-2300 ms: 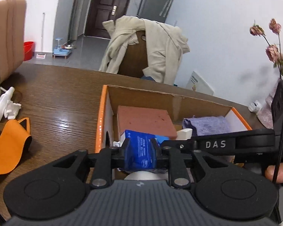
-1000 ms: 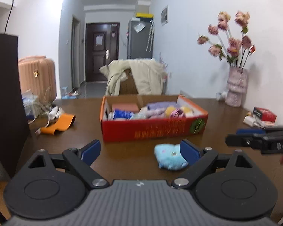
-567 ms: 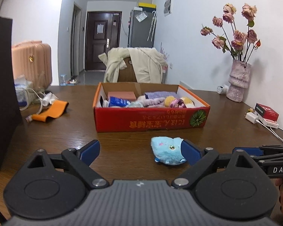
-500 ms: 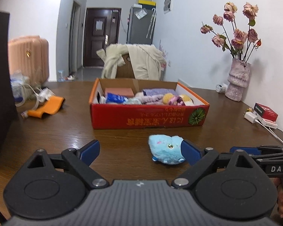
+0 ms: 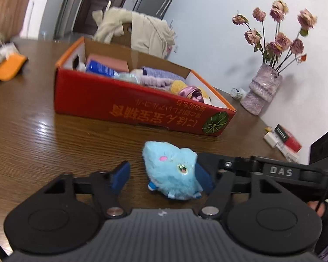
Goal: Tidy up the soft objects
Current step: 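Grasp the light-blue plush toy with both grippers and lift it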
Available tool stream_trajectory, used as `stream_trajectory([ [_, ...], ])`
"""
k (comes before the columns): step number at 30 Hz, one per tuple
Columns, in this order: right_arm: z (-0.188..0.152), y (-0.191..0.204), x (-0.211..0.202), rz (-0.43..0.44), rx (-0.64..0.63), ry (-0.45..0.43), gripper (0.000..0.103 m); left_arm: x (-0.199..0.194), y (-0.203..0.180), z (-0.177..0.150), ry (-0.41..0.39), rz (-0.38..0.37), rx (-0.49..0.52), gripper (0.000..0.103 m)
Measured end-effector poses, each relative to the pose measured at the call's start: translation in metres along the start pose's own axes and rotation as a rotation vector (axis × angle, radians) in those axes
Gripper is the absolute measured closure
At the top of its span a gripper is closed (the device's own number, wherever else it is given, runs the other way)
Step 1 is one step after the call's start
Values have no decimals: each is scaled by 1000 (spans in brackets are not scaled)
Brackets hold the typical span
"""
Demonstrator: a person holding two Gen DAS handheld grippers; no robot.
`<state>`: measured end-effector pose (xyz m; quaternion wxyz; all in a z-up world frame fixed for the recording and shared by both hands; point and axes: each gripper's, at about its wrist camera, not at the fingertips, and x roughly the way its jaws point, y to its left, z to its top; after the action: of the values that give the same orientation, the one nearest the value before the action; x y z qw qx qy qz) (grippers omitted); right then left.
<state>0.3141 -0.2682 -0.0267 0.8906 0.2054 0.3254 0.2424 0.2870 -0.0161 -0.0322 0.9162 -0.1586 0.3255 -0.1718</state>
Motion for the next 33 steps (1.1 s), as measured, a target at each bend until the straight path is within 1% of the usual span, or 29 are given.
stream_trajectory([
  [1, 1, -2, 5, 6, 4, 2, 53, 4, 4, 1, 9, -18, -17, 56],
  [2, 3, -4, 11, 16, 10, 5, 56, 7, 7, 2, 14, -41, -28, 62],
  [3, 3, -7, 17, 26, 22, 16, 61, 9, 10, 3, 17, -68, -37, 63],
  [6, 4, -12, 24, 82, 51, 24, 68, 15, 11, 3, 13, -98, -18, 64],
  [9, 3, -14, 28, 102, 53, 26, 68, 19, 20, 4, 23, -135, -60, 64],
  [12, 5, -20, 30, 128, 85, 39, 68, 22, 27, 6, 36, -164, -103, 63],
  [15, 5, -23, 32, 140, 97, 45, 68, 23, 28, 6, 36, -166, -107, 63],
  [22, 4, -19, 31, 132, 71, 36, 68, 22, 24, 5, 22, -154, -79, 64],
  [25, 3, -17, 30, 127, 59, 32, 69, 18, 21, 3, 12, -148, -70, 65],
  [27, 3, -15, 27, 125, 53, 26, 71, 10, 14, 3, -3, -128, -55, 66],
  [29, 0, -9, 18, 123, 42, 13, 72, -9, 3, 0, -46, -120, -32, 67],
  [33, -8, 17, -20, 127, -4, -63, 72, -48, -17, -2, -120, -138, 1, 67],
])
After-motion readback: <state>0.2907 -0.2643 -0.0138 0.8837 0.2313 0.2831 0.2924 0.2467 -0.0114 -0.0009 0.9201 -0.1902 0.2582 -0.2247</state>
